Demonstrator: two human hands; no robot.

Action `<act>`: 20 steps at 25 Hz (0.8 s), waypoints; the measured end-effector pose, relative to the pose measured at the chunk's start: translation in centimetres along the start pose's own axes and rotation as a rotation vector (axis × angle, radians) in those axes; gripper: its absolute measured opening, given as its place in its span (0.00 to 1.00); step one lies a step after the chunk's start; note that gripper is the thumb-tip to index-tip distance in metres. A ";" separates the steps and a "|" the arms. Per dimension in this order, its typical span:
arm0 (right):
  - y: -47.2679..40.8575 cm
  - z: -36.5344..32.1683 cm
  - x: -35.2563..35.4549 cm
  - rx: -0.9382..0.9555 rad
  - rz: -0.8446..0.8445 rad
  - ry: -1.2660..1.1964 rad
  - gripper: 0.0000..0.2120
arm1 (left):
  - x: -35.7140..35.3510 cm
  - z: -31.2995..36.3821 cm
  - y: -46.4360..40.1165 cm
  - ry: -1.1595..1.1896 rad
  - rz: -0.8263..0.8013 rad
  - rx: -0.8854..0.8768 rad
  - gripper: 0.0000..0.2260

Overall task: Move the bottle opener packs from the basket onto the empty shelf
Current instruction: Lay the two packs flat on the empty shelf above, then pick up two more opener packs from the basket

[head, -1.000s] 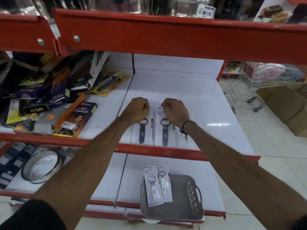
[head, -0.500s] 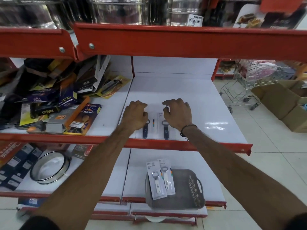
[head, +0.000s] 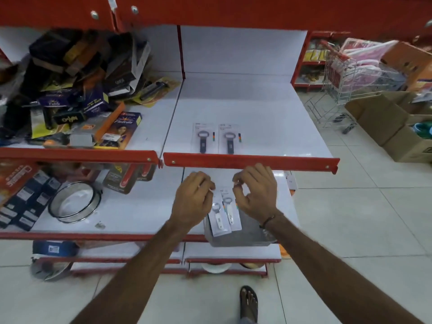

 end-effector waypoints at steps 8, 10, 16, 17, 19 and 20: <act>6.1 6.7 -5.7 -0.528 -0.642 0.126 0.13 | -10.5 -2.8 5.0 -0.043 -0.627 0.473 0.17; 6.0 8.3 -8.0 -0.551 -0.756 0.124 0.19 | -12.7 -4.0 4.4 -0.080 -0.662 0.492 0.22; 6.0 11.8 -13.3 -0.415 -1.010 0.258 0.31 | -16.5 -5.9 2.8 -0.126 -0.798 0.430 0.21; 6.0 12.2 -13.5 -0.386 -0.996 0.262 0.30 | -16.7 -6.0 2.7 -0.119 -0.771 0.441 0.20; 5.7 12.5 -13.6 -0.344 -0.948 0.250 0.29 | -16.6 -5.9 2.1 -0.098 -0.725 0.479 0.18; 5.3 12.6 -13.5 -0.337 -0.919 0.233 0.29 | -16.5 -5.8 1.7 -0.087 -0.722 0.492 0.16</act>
Point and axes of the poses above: each hand's wrist, its own y-axis away from the middle knuckle, its own x-axis out of the back of the hand, z = x × y, the point moved 1 cm from there along -y, towards the middle knuckle, and after that the axes turned 7 degrees about -y, right-handed, at the moved point
